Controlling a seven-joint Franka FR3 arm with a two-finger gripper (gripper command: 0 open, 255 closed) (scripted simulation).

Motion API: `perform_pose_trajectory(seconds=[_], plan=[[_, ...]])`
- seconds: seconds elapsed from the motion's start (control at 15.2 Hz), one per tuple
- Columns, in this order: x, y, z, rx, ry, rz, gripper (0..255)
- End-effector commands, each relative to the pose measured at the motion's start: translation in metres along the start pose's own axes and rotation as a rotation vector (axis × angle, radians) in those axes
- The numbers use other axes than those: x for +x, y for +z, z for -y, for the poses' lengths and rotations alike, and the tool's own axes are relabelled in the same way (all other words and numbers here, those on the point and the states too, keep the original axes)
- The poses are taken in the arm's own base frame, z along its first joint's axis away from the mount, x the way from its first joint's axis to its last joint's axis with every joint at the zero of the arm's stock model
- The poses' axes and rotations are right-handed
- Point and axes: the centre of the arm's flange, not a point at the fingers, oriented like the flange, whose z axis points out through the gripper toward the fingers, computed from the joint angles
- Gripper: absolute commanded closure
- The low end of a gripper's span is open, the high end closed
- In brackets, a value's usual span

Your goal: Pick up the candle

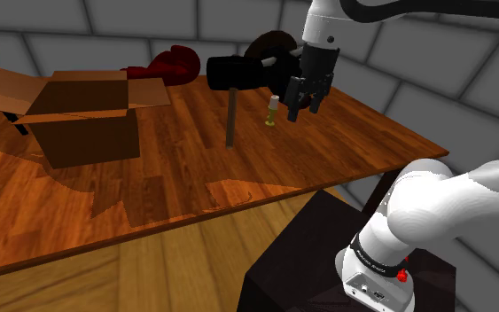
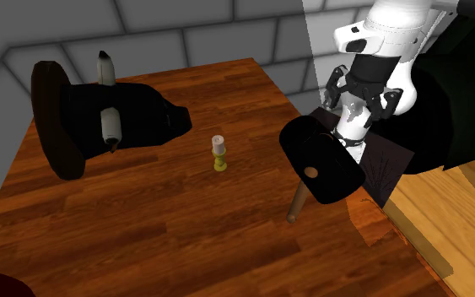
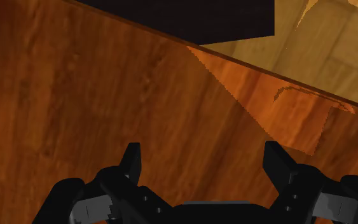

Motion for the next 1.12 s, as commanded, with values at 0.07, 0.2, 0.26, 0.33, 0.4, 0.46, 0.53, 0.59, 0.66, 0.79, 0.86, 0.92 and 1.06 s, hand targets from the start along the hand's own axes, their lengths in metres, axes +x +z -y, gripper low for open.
perform_pose_trajectory(seconds=[0.07, 0.2, 0.26, 0.33, 0.4, 0.46, 0.53, 0.59, 0.66, 0.79, 0.86, 0.92, 1.06], plan=[[0.010, 0.003, -0.008, -0.001, 0.002, -0.001, 0], [0.029, 0.010, -0.024, -0.003, 0.007, -0.003, 0], [0.039, 0.013, -0.032, -0.004, 0.010, -0.004, 0], [0.049, 0.016, -0.040, -0.005, 0.012, -0.005, 0], [0.058, 0.019, -0.048, -0.006, 0.015, -0.006, 0], [0.068, 0.023, -0.056, -0.007, 0.017, -0.007, 0], [0.078, 0.026, -0.064, -0.008, 0.020, -0.008, 0], [0.087, 0.029, -0.072, -0.009, 0.022, -0.009, 0], [0.097, 0.032, -0.080, -0.010, 0.025, -0.010, 0], [0.116, 0.038, -0.097, -0.012, 0.030, -0.013, 0], [0.126, 0.041, -0.105, -0.013, 0.032, -0.014, 0], [0.135, 0.044, -0.113, -0.014, 0.035, -0.015, 0], [0.154, 0.051, -0.130, -0.016, 0.039, -0.017, 0]])
